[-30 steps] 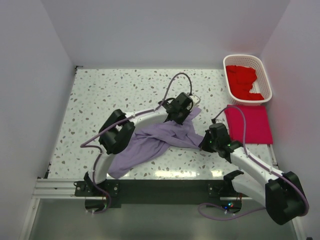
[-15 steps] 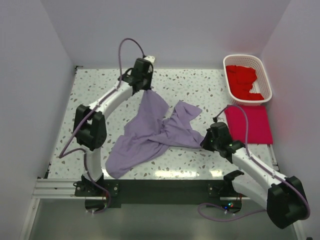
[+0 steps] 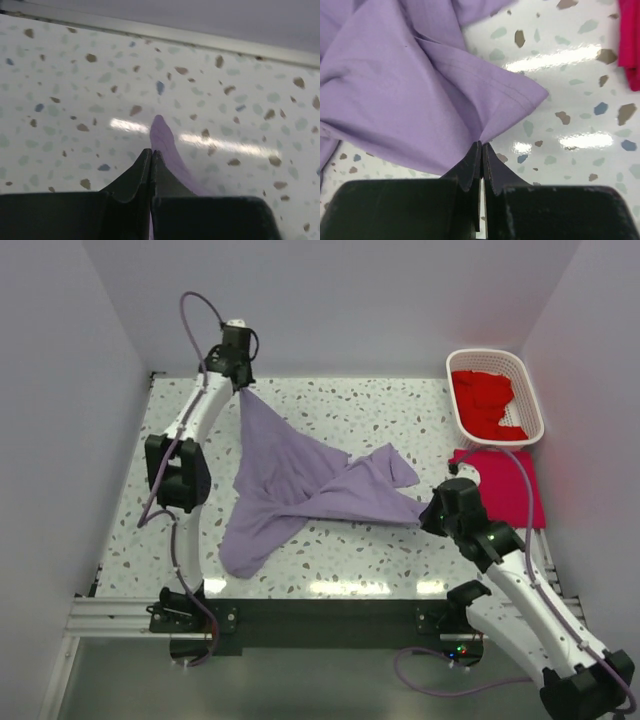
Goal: Fold and stack the t-shirts
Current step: Flatten the tshirt out
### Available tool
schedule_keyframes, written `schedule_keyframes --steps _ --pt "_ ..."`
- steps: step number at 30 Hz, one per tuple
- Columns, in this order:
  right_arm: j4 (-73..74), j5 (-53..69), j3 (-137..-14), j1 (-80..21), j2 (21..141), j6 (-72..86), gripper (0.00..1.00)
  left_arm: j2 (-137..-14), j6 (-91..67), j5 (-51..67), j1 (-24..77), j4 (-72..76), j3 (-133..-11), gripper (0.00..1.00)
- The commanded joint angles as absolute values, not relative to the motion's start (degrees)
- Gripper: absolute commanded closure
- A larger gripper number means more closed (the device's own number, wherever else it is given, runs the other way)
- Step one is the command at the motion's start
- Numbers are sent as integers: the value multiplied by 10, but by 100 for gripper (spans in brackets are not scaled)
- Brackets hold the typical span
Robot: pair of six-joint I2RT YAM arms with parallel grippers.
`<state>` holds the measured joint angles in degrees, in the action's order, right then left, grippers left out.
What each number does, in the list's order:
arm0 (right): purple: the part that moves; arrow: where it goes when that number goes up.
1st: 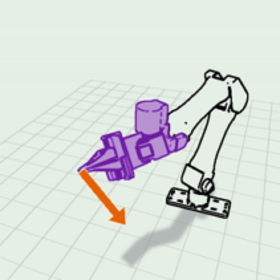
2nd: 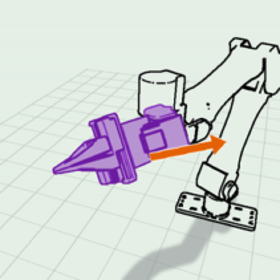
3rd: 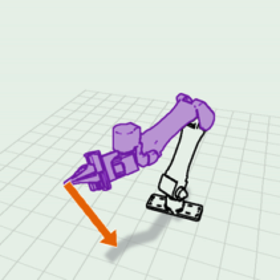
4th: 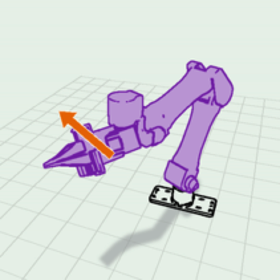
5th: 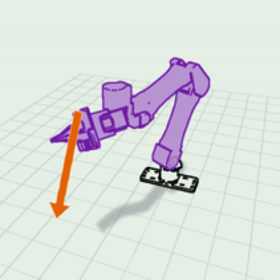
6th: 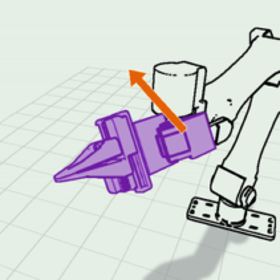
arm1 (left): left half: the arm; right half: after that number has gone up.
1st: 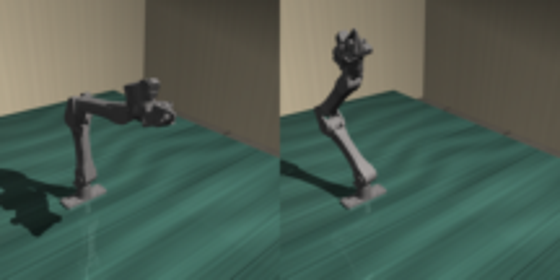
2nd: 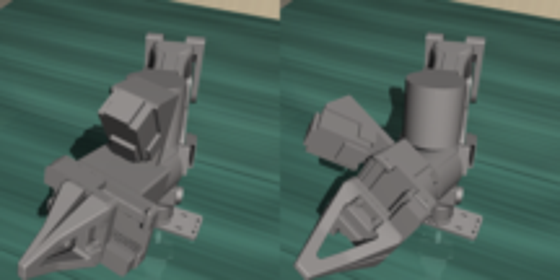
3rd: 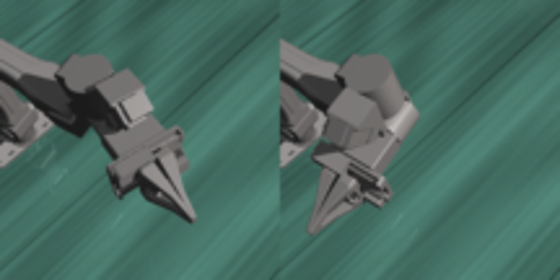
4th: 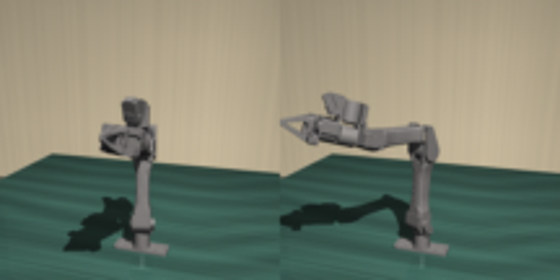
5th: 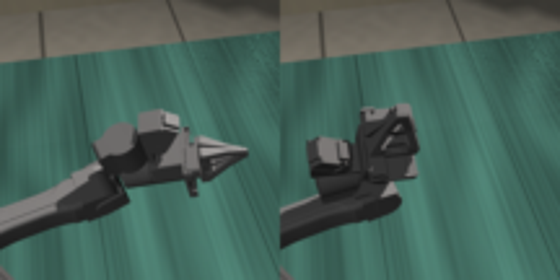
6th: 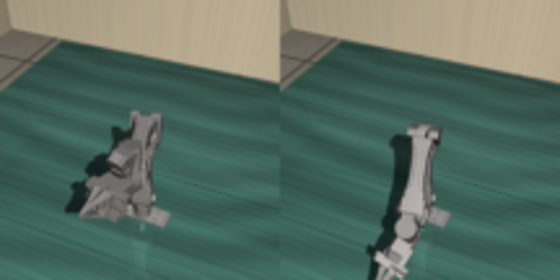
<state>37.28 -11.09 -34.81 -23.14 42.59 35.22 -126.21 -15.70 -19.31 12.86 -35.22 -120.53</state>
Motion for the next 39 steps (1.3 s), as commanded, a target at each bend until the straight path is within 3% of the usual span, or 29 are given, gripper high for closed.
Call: schedule_keyframes --steps 1,10,13,14,15,17,21,22,25,30,34,39 --pt "475 -195 -429 -230 401 373 100 -1257 -215 -285 37 -369 -1286 100" --pt "591 -276 -500 -230 371 370 99 -1237 -222 -287 -19 -303 -1187 88" --pt "592 -258 -497 -230 368 379 80 -1250 -214 -253 -18 -298 -1196 74" --pt "580 -254 -498 -231 367 378 63 -1248 -214 -232 -18 -296 -1196 70" --pt "568 -242 -498 -230 367 374 53 -1242 -215 -220 -17 -291 -1195 58" --pt "532 -232 -498 -231 382 357 39 -1228 -216 -179 -11 -281 -1186 48" --pt "435 -111 -497 -231 455 301 36 -1161 -207 -152 30 -281 -1152 22" --pt "408 -48 -490 -231 474 276 36 -1147 -207 -147 50 -286 -1128 21" --pt "310 -10 -490 -231 549 256 37 -1074 -222 -142 87 -299 -1030 21" --pt "251 -18 -547 -230 722 214 42 -906 -267 -109 119 -280 -798 22" --pt "216 -52 -620 -228 854 157 39 -809 -274 -92 166 -277 -612 21" --pt "194 -35 -693 -220 980 104 32 -744 -283 -71 223 -286 -503 16"
